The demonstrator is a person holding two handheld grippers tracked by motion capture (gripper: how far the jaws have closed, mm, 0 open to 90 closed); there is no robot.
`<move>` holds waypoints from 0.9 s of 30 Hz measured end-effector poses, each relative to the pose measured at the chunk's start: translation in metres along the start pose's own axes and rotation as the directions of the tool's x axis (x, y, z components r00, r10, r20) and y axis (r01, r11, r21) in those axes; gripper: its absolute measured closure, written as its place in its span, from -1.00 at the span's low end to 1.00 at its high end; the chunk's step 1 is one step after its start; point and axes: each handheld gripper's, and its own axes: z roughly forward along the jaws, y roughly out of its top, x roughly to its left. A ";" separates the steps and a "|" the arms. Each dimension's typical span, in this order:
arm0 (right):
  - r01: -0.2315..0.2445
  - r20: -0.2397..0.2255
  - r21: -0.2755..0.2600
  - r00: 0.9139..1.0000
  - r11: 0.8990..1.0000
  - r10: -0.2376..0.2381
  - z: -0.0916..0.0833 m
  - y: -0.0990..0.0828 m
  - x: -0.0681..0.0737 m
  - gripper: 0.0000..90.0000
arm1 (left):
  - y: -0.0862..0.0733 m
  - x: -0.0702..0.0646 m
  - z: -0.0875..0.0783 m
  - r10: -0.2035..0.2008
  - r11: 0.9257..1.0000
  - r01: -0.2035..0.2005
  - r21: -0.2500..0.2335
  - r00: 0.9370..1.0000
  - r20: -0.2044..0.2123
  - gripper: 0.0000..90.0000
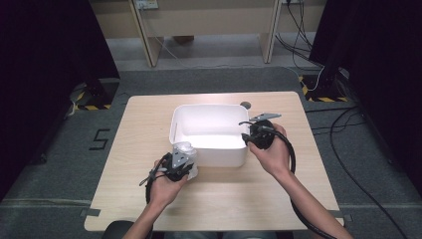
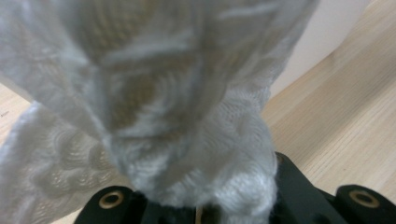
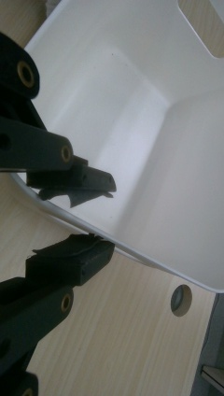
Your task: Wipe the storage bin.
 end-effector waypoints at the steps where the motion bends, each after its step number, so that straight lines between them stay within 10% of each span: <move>1: 0.001 0.000 0.000 1.000 1.000 -0.001 0.000 0.000 0.000 0.47 | -0.001 0.000 0.001 -0.001 1.000 0.001 0.004 1.000 0.001 0.82; 27: -0.010 -0.003 0.000 1.000 1.000 0.010 0.000 0.000 -0.001 0.47 | 0.010 -0.008 -0.002 0.015 1.000 -0.015 -0.019 1.000 0.014 0.82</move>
